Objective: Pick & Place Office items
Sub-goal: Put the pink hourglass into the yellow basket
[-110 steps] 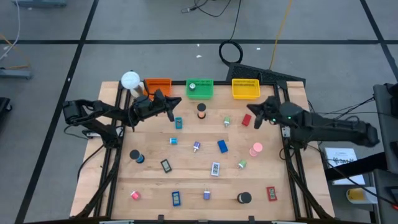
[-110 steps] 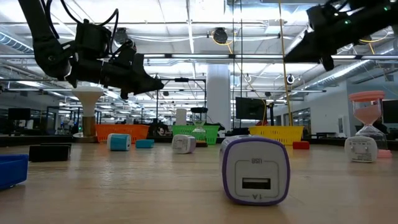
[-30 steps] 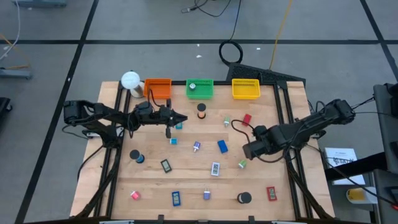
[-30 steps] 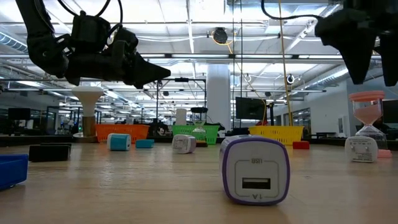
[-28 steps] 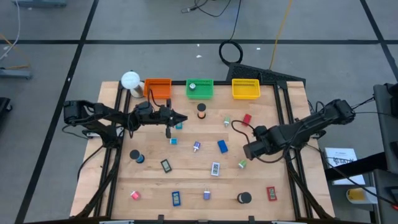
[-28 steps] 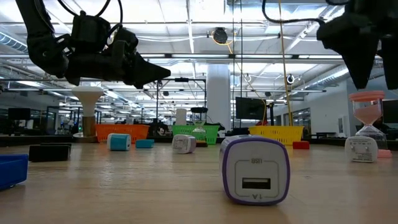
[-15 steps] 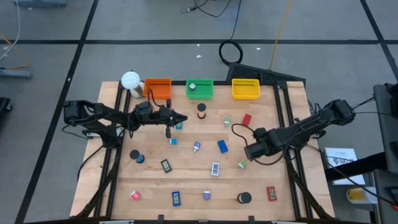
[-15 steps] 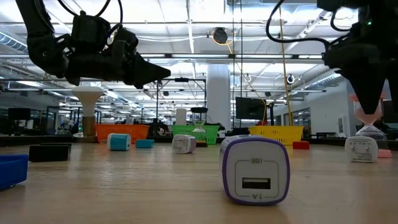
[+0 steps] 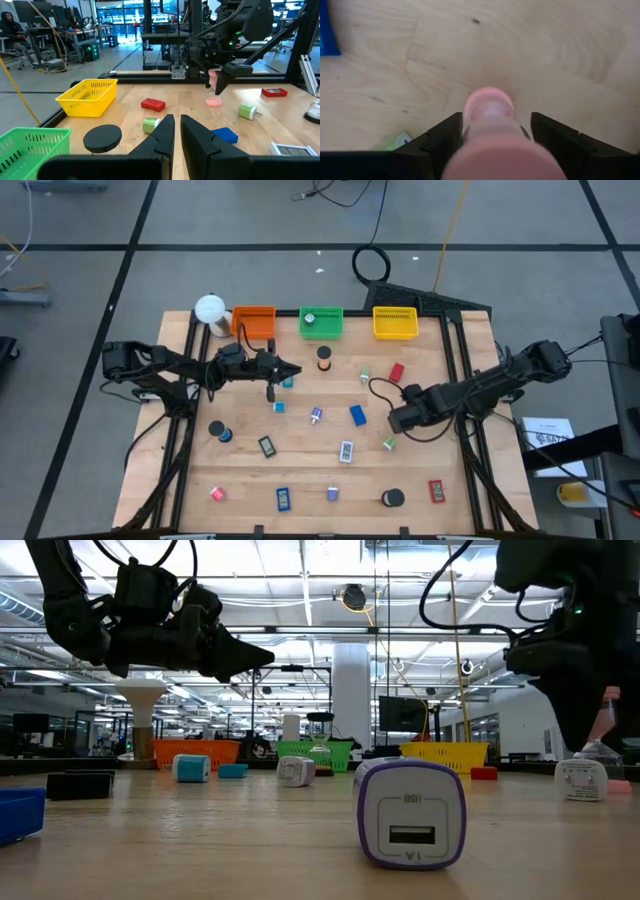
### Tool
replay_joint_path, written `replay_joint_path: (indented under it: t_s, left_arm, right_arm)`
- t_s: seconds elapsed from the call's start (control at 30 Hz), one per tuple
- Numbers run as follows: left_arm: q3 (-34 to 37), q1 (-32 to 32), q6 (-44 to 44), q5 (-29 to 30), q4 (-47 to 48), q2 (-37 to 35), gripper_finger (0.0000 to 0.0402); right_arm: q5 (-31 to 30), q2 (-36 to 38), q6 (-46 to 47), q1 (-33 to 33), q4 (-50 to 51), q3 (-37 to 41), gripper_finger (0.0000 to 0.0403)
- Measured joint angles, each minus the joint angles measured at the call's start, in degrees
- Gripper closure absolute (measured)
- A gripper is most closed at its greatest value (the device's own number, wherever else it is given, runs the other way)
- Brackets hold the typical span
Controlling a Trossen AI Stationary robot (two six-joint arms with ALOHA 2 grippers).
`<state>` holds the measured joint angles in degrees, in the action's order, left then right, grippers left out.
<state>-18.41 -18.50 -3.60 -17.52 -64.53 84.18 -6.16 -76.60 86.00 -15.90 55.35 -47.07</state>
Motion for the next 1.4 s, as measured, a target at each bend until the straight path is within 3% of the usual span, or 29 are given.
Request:
replay_joint_path:
  t_s: [0.2, 0.47, 0.63, 0.83, 1.0, 1.27, 1.4]
  left_arm:
    - [0.0, 0.0, 0.0, 0.0, 0.0, 0.0, 0.0366]
    - [0.0, 0.0, 0.0, 0.0, 0.0, 0.0, 0.0366]
    - [0.0, 0.0, 0.0, 0.0, 0.0, 0.0, 0.0366]
    - [0.0, 0.0, 0.0, 0.0, 0.0, 0.0, 0.0366]
    - [0.0, 0.0, 0.0, 0.0, 0.0, 0.0, 0.0366]
    - [0.0, 0.0, 0.0, 0.0, 0.0, 0.0, 0.0366]
    - [0.0, 0.0, 0.0, 0.0, 0.0, 0.0, 0.0366]
  right_arm:
    - [1.0, 0.0, -1.9, 1.7, -0.6, 0.0, 0.0242]
    - [6.2, 0.3, -2.9, 3.1, -0.7, -0.6, 0.0243]
    - [6.5, 0.3, -7.8, 7.7, 0.5, -4.6, 0.0243]
    - [6.4, 0.3, -20.2, 18.7, 7.6, -10.8, 0.0242]
    - [6.1, 0.3, -34.9, 31.7, 10.4, -12.2, 0.0242]
    - [0.9, 0.3, -57.3, 54.9, 9.2, -10.3, 0.0243]
    - [0.6, -0.5, -63.5, 61.6, 2.8, -8.3, 0.0243]
